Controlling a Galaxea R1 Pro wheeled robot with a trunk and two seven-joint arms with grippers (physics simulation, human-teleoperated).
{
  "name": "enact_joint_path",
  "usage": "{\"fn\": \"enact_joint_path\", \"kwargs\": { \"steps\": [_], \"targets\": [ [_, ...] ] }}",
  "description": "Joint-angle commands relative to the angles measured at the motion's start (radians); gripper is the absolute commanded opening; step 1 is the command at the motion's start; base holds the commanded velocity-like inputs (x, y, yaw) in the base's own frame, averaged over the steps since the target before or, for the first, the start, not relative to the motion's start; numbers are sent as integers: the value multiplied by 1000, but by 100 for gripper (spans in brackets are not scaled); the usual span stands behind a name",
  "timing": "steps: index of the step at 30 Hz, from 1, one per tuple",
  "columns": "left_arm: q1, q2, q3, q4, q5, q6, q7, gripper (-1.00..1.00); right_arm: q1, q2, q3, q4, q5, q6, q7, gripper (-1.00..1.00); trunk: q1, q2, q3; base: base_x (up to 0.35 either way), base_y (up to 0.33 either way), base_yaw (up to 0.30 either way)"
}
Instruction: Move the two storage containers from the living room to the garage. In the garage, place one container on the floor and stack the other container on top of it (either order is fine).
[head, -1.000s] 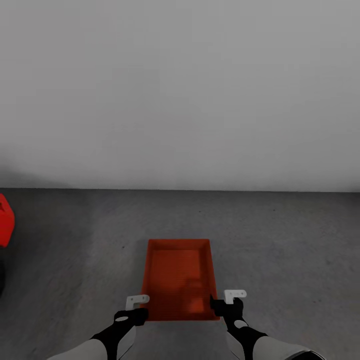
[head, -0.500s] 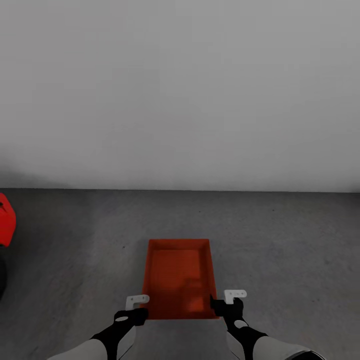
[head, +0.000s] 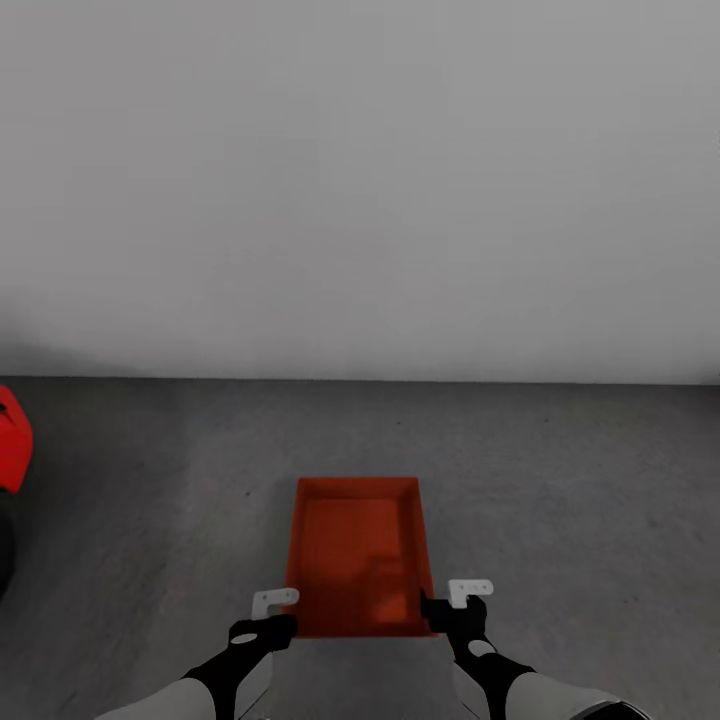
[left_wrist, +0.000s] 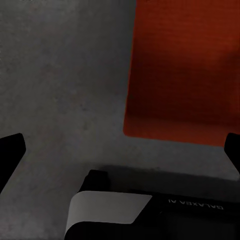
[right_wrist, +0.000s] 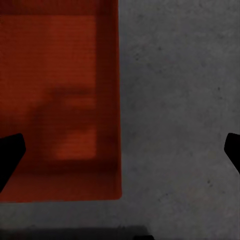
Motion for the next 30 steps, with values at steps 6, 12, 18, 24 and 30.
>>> {"fn": "enact_joint_path", "kwargs": {
  "steps": [6,12,18,24,30],
  "targets": [
    [-1,0,-8,1,12,-4,4,100,-1,0,9,2,-8,-4,-3,100,0,-1,-1,-236,0,0],
    [-1,1,-7,3,13,-2,4,100,-1,0,9,2,-8,-4,-3,100,0,-1,-1,-332,56,0],
    [-1,2,-7,3,14,-2,4,100,-1,0,9,2,-8,-4,-3,100,0,-1,-1,-344,100,0],
    [-1,2,-7,2,13,-3,4,100,-1,0,9,2,-8,-4,-3,100,0,-1,-1,-345,103,0],
    [-1,2,-7,1,13,-3,4,100,-1,0,9,2,-8,-4,-3,100,0,-1,-1,-345,94,0]
  ]
}}
